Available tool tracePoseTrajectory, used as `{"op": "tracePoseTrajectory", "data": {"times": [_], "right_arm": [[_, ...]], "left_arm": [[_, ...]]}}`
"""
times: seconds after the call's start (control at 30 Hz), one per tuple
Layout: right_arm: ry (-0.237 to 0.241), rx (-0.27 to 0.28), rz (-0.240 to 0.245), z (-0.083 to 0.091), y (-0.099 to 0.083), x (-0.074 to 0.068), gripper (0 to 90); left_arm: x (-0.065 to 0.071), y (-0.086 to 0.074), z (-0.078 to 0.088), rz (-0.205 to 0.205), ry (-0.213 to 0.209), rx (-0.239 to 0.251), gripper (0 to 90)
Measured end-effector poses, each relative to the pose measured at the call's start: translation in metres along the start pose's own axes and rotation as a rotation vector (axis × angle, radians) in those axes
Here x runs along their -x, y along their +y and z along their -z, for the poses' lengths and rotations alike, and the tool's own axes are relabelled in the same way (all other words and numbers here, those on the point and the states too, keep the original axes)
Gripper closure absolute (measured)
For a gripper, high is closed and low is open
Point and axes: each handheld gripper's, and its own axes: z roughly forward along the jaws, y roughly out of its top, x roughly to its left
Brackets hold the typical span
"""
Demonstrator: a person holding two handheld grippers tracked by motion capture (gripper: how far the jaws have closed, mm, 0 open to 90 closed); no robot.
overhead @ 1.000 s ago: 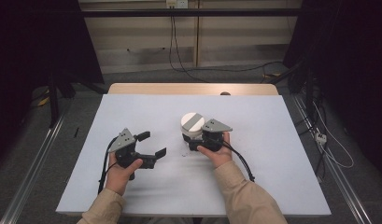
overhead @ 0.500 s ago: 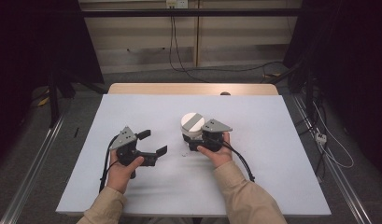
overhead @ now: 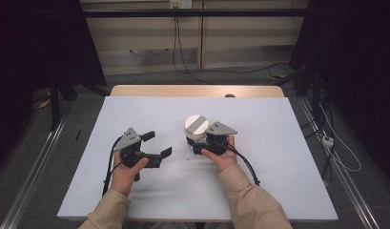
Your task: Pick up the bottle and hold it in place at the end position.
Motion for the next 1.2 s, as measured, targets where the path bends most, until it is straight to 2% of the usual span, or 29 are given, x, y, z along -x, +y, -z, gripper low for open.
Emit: {"op": "tracePoseTrajectory", "data": {"times": [0.3,0.47,0.97,1.2], "right_arm": [[0.000,-0.002,0.005,0.000,0.000,0.000,18.6],[0.001,-0.002,0.005,0.000,0.000,0.000,18.6],[-0.003,-0.002,0.005,0.000,-0.001,0.000,18.6],[-0.002,-0.002,0.003,-0.001,-0.001,0.000,18.6]], "left_arm": [[0.004,0.007,-0.009,-0.013,-0.017,0.008,4.8],[0.007,0.009,-0.015,-0.030,-0.027,-0.005,4.8],[0.008,0.011,-0.025,-0.032,-0.037,-0.021,4.8],[0.005,0.013,-0.026,-0.025,-0.026,-0.015,5.1]]}}
